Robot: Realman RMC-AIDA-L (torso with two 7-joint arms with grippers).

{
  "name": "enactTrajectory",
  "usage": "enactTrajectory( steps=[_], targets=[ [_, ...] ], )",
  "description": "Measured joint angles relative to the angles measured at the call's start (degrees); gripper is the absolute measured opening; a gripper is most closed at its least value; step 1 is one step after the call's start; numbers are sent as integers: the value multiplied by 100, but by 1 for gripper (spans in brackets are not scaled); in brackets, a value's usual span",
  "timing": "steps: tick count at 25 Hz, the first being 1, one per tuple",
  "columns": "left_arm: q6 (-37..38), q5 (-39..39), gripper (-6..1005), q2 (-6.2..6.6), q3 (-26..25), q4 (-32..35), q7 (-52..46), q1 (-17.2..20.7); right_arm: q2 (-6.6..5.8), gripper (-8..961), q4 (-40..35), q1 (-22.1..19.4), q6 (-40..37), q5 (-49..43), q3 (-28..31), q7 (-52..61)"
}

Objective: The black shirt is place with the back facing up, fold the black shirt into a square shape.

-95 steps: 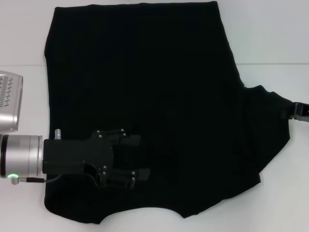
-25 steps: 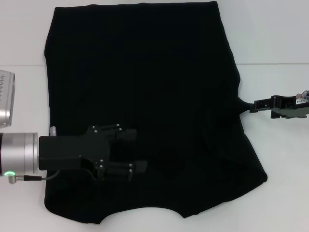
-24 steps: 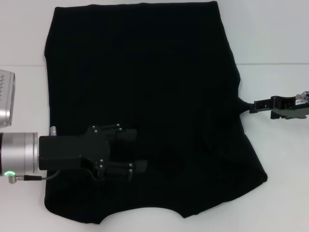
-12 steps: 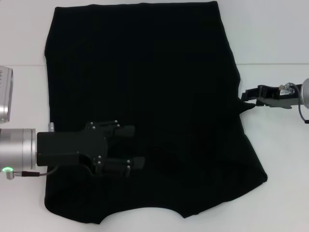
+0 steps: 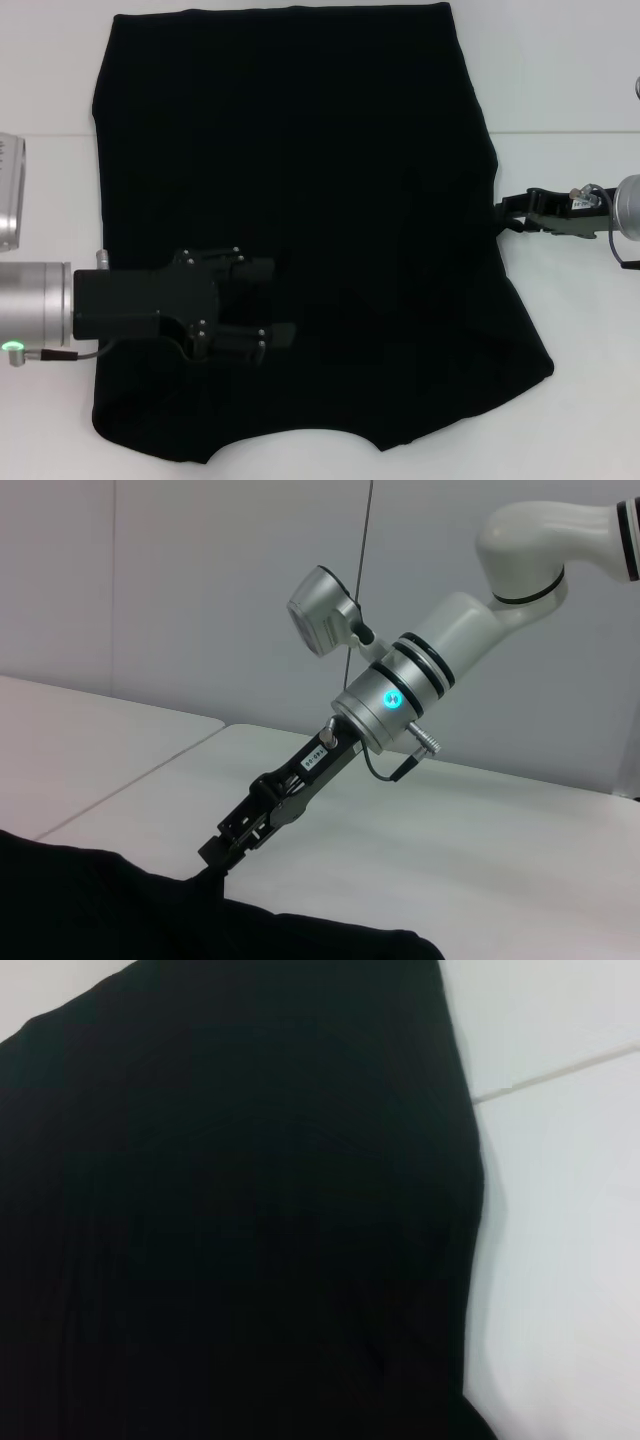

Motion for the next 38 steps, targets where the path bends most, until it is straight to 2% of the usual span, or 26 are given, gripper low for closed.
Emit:
enactTrajectory(
  steps=[5, 12, 15, 19, 23, 30, 34, 38],
  targets=[
    [0, 1, 859, 8, 7, -3, 0, -30, 39, 517, 3, 21, 46, 0, 0, -2],
    [1, 1, 859, 13, 3, -7, 3, -42, 251, 499, 3, 57, 398, 19, -9, -233],
    [1, 1, 859, 13, -8, -11, 8, -26, 305, 396, 4, 57, 440, 136, 1, -416],
    [-3, 3, 858, 14, -11, -14, 9, -19, 311, 245, 6, 56, 414, 450, -5, -656],
    [-5, 8, 858, 14, -12, -17, 9, -9, 298, 53, -17, 61, 410, 503, -26, -671],
    [-8, 10, 858, 14, -12, -23, 9, 1, 270, -1, -25, 121, 387, 485, -45, -665],
    [-9, 10, 858, 13, -12, -27, 8, 13, 120, -1, -50, 52, 209, 512, 44, -593],
    [-9, 10, 859, 13, -11, -27, 8, 14, -85, 0, -59, -6, -332, 515, 86, -465]
  ],
)
